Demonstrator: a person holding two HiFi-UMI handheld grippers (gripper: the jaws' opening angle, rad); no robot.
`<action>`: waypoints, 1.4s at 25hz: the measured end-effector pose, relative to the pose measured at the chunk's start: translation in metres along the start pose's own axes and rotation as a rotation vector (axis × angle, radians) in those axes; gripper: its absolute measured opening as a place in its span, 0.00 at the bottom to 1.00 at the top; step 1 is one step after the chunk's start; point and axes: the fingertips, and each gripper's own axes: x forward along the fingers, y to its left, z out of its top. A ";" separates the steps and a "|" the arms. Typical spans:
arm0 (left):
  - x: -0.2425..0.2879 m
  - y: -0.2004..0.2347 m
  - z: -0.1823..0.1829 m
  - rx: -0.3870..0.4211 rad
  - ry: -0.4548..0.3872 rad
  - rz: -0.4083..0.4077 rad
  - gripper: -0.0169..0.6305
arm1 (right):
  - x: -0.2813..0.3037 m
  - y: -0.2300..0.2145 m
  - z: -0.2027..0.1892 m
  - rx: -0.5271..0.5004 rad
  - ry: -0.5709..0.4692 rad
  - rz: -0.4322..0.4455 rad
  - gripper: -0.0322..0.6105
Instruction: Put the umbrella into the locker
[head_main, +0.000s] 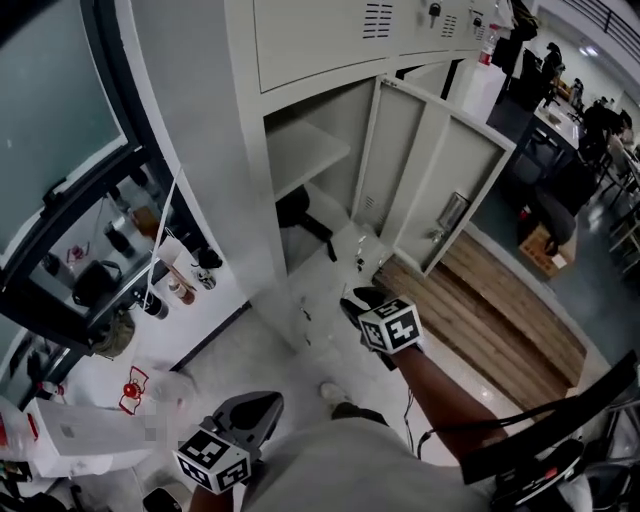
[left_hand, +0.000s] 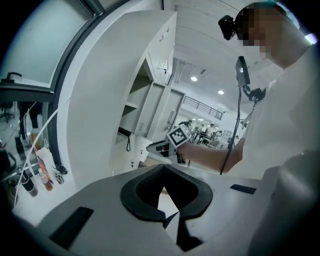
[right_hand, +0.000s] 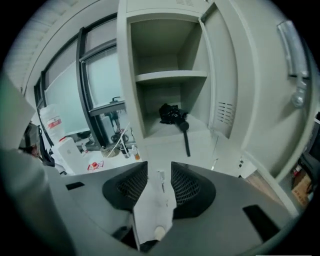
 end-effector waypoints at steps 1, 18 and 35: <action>-0.003 -0.003 -0.003 0.003 0.000 -0.008 0.04 | -0.007 0.008 -0.007 0.001 0.004 0.001 0.27; -0.044 -0.039 -0.053 0.001 0.019 -0.112 0.04 | -0.086 0.147 -0.071 -0.004 0.014 0.063 0.10; -0.061 -0.049 -0.085 -0.017 0.036 -0.108 0.04 | -0.105 0.235 -0.079 -0.087 -0.059 0.235 0.09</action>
